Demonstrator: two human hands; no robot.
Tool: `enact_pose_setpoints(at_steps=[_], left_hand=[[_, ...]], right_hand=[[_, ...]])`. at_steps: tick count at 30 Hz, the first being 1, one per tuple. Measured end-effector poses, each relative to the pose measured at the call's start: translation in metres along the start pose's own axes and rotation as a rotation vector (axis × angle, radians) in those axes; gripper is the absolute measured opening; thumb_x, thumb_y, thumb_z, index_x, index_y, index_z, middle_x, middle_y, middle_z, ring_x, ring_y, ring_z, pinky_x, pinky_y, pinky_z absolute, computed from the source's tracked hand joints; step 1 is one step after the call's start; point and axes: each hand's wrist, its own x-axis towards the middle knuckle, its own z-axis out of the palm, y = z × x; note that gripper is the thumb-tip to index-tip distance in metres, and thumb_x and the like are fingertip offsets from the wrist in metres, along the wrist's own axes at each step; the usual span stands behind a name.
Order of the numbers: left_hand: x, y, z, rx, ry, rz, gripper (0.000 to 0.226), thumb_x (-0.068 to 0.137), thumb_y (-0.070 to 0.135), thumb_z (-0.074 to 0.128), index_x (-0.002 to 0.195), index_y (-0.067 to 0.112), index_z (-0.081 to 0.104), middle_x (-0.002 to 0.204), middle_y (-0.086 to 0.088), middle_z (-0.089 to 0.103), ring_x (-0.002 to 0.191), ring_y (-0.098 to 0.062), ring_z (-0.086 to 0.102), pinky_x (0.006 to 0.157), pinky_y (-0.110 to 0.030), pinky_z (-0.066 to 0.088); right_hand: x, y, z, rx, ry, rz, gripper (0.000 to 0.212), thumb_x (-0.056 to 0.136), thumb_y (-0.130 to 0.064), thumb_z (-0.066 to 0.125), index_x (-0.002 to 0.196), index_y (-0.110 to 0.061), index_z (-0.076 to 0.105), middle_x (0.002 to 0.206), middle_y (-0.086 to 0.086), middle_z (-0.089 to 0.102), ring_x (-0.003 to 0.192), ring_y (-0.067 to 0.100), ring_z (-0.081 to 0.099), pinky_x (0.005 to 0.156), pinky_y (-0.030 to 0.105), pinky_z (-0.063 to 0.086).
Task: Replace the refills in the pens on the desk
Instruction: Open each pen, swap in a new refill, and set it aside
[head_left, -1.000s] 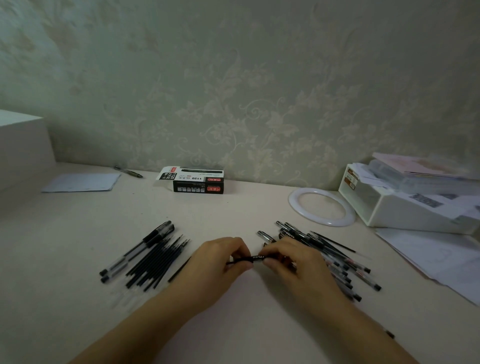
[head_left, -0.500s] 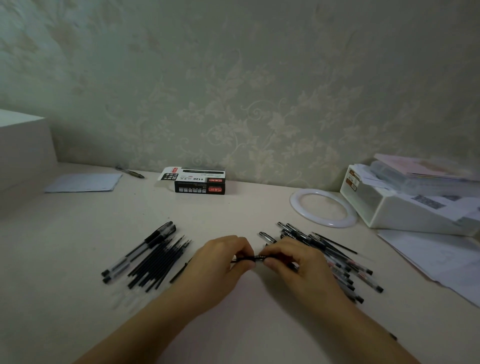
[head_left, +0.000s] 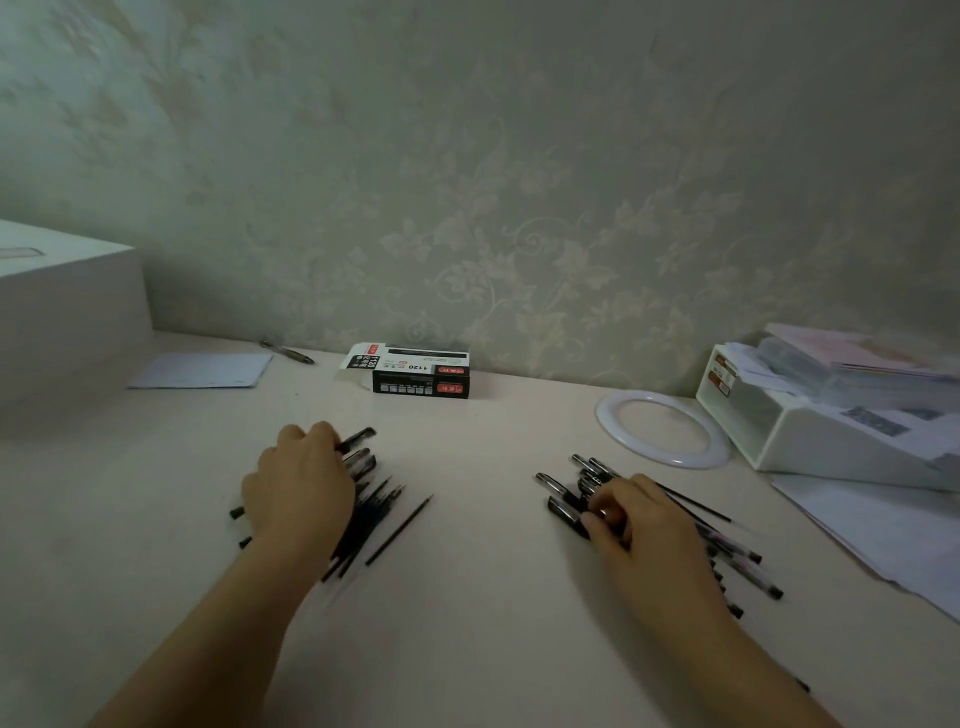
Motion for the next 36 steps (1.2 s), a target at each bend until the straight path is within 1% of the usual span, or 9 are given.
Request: enact_pose_setpoints(at_steps=[6,16,19,21,23,25,28,32,36], left_hand=[[0.002,-0.004,0.006,0.144,-0.135,-0.094,0.025,0.099,0.017,0.039,0.116,0.017,0.057,0.114,-0.01,0.049,0.104,-0.03,0.05,0.081,-0.038,0.041],[0.0,0.004,0.006,0.225,-0.18,-0.123,0.022,0.098,0.019,0.039,0.11,0.016,0.057,0.115,-0.008,0.046,0.114,-0.029,0.043,0.093,-0.041,0.036],[-0.004,0.009,0.005,0.22,-0.097,-0.043,0.024,0.097,0.024,0.043,0.118,0.018,0.054,0.12,-0.009,0.047,0.115,-0.029,0.042,0.093,-0.042,0.038],[-0.01,0.019,0.007,0.01,0.039,0.141,0.027,0.096,0.029,0.051,0.122,0.02,0.056,0.121,-0.007,0.051,0.11,-0.026,0.047,0.09,-0.04,0.041],[-0.028,0.037,0.01,-0.325,0.05,0.341,0.02,0.094,0.031,0.057,0.111,0.022,0.063,0.107,0.001,0.059,0.093,-0.011,0.055,0.079,-0.024,0.045],[-0.053,0.056,0.016,-0.551,-0.095,0.436,0.013,0.091,0.037,0.058,0.097,0.027,0.065,0.089,0.011,0.062,0.079,-0.001,0.057,0.065,-0.01,0.043],[-0.082,0.071,0.032,-0.757,-0.303,0.477,0.017,0.089,0.046,0.058,0.097,0.031,0.062,0.081,0.014,0.066,0.074,0.001,0.061,0.062,-0.01,0.045],[-0.085,0.074,0.041,-0.878,-0.455,0.542,0.011,0.098,0.027,0.053,0.108,0.029,0.054,0.074,0.014,0.066,0.058,0.0,0.058,0.057,-0.013,0.041],[-0.072,0.067,0.039,-0.65,-0.332,0.716,0.015,0.1,0.026,0.047,0.113,0.029,0.054,0.07,0.028,0.055,0.064,0.005,0.049,0.058,-0.011,0.031]], right_hand=[[-0.005,0.003,-0.002,-0.09,-0.093,0.068,0.015,0.085,-0.032,0.071,0.081,-0.026,0.058,0.081,-0.017,0.045,0.078,0.003,0.047,0.067,0.022,0.041],[-0.003,-0.003,-0.001,-0.219,-0.15,0.063,0.015,0.093,-0.041,0.06,0.09,-0.026,0.06,0.094,-0.012,0.046,0.089,0.008,0.046,0.079,0.025,0.045],[-0.002,-0.003,-0.002,-0.198,-0.133,0.051,0.014,0.094,-0.039,0.059,0.088,-0.026,0.057,0.092,-0.013,0.045,0.088,0.008,0.045,0.078,0.025,0.044],[0.0,-0.005,-0.003,-0.115,-0.085,0.046,0.014,0.093,-0.035,0.06,0.086,-0.024,0.056,0.089,-0.015,0.048,0.086,0.006,0.048,0.075,0.022,0.044],[0.002,-0.011,-0.005,0.031,-0.008,0.06,0.012,0.092,-0.032,0.062,0.085,-0.024,0.057,0.084,-0.015,0.053,0.08,0.002,0.052,0.068,0.015,0.043],[0.002,-0.017,-0.004,0.248,0.047,0.126,0.01,0.091,-0.03,0.065,0.084,-0.025,0.059,0.075,-0.012,0.06,0.072,-0.001,0.056,0.063,0.01,0.042],[0.002,-0.025,0.001,0.565,-0.043,0.255,0.009,0.094,-0.03,0.062,0.086,-0.025,0.062,0.068,-0.008,0.066,0.059,0.0,0.058,0.057,0.014,0.046],[-0.004,-0.027,0.017,0.941,-0.219,0.344,0.016,0.097,-0.019,0.056,0.084,-0.011,0.062,0.066,0.003,0.067,0.06,0.014,0.063,0.059,0.021,0.052],[-0.001,-0.021,0.023,0.962,-0.215,0.37,0.015,0.091,-0.033,0.066,0.082,-0.02,0.066,0.069,-0.001,0.065,0.061,0.009,0.059,0.057,0.018,0.047]])
